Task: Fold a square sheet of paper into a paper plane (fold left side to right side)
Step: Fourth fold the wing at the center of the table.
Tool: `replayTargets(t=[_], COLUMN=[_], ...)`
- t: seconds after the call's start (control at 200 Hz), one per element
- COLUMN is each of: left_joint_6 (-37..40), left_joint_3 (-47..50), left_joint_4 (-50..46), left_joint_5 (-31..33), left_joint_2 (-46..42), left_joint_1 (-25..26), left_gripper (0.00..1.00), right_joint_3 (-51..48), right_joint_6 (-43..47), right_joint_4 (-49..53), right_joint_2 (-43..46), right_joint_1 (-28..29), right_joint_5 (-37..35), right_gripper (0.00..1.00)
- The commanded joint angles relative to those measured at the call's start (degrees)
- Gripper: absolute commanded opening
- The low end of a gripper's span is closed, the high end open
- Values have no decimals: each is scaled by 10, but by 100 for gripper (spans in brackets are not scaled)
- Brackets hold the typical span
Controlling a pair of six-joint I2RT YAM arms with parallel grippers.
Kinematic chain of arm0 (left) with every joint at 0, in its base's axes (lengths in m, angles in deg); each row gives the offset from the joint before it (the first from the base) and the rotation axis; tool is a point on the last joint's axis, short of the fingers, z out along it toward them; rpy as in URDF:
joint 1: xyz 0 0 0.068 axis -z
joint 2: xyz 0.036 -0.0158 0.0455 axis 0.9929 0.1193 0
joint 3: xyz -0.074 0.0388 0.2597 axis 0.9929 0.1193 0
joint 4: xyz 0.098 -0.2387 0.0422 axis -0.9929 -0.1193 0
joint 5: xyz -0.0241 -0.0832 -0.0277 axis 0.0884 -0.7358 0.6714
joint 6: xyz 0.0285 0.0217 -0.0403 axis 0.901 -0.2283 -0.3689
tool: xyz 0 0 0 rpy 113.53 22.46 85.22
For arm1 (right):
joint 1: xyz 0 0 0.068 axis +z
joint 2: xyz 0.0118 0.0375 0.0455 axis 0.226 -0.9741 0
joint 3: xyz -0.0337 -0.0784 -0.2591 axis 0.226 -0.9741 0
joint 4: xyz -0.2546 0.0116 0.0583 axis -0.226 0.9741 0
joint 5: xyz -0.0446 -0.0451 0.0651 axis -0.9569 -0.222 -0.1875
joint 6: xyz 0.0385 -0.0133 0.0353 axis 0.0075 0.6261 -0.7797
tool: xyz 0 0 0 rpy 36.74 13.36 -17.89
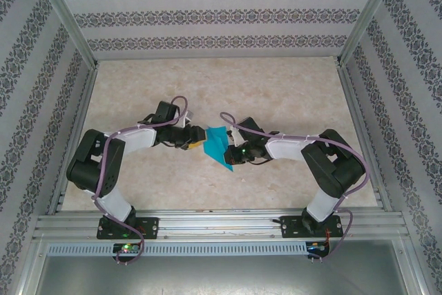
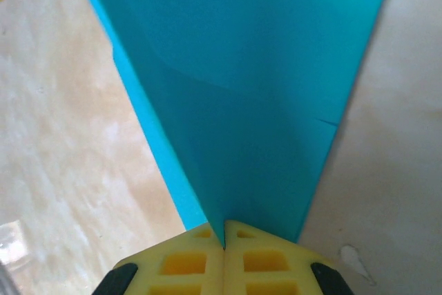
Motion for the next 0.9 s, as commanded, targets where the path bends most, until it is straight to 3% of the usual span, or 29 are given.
replayTargets(t=[0.0,0.23,0.894], left_joint_6=[7,3,59], left_joint_3=[-29,-66,-164], left_joint_4=[-8,-23,-155], left_joint_5=[6,39,130], left_joint_2=[20,66,151], left_joint_1=[26,57,78], left_gripper=[45,44,43], right_joint_3=[-12,-21,-24], right_joint_6=[-19,-25,-33], right_joint_4=[-40,-51,-58], right_joint_2=[-7,-9,-24], right_joint_1=[-8,-17,-18], right_joint_5=[52,57,60], right_gripper=[0,0,0])
